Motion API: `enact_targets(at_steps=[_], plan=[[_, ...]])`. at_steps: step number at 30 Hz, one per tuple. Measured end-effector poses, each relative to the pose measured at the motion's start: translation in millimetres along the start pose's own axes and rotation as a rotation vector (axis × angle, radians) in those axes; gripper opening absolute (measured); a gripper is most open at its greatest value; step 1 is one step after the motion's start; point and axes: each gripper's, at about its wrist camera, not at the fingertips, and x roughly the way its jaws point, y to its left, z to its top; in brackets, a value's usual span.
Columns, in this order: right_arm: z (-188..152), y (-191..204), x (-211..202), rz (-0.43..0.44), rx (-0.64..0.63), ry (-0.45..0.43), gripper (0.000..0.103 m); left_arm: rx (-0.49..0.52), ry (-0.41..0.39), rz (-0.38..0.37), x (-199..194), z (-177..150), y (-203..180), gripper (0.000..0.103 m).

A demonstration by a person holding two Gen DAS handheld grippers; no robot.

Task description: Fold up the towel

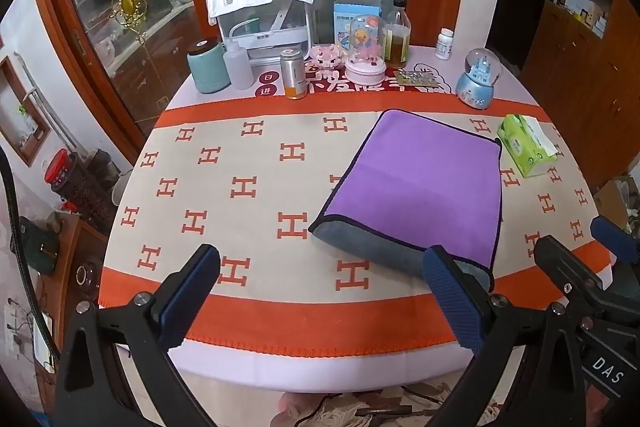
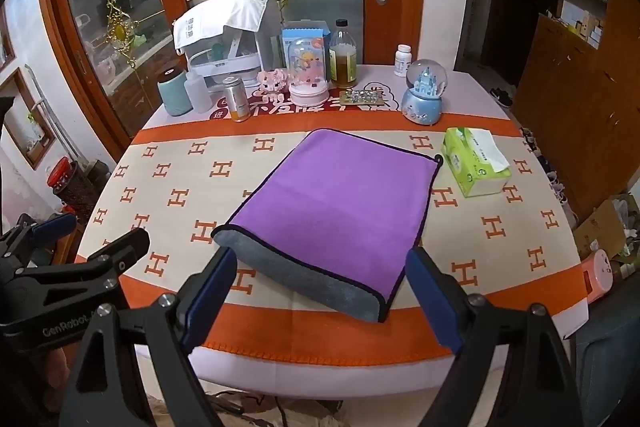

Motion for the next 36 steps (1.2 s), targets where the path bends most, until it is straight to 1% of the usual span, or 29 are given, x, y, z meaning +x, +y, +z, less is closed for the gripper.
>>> enact_targets(at_steps=[3,8,23,31,36], plan=[[0.9,-0.6,0.4,-0.001,0.01,0.004,0.087,0.005,-0.004,-0.002,-1.6,-3.5,1.7,0.101],[1.4,-2.6,-1.0,-0.005,0.015,0.006,0.087,0.01,0.005,0.0,-1.5,-0.1,-0.8,0.101],[-2.0,-4.1,-8.7,-0.017,0.024,-0.012,0.087,0.01,0.008,0.001,-2.5,1.4,-0.9,0.101],[-4.2,-3.0,-9.5,-0.013,0.019,-0.008,0.087,0.007,-0.01,-0.001,-7.8,-0.6,0.1,0.101],[-7.2,-1.7,-9.9,-0.007,0.017,-0.005,0.087,0.006,-0.023,0.0,-16.4,-10.7,0.0,0.101]])
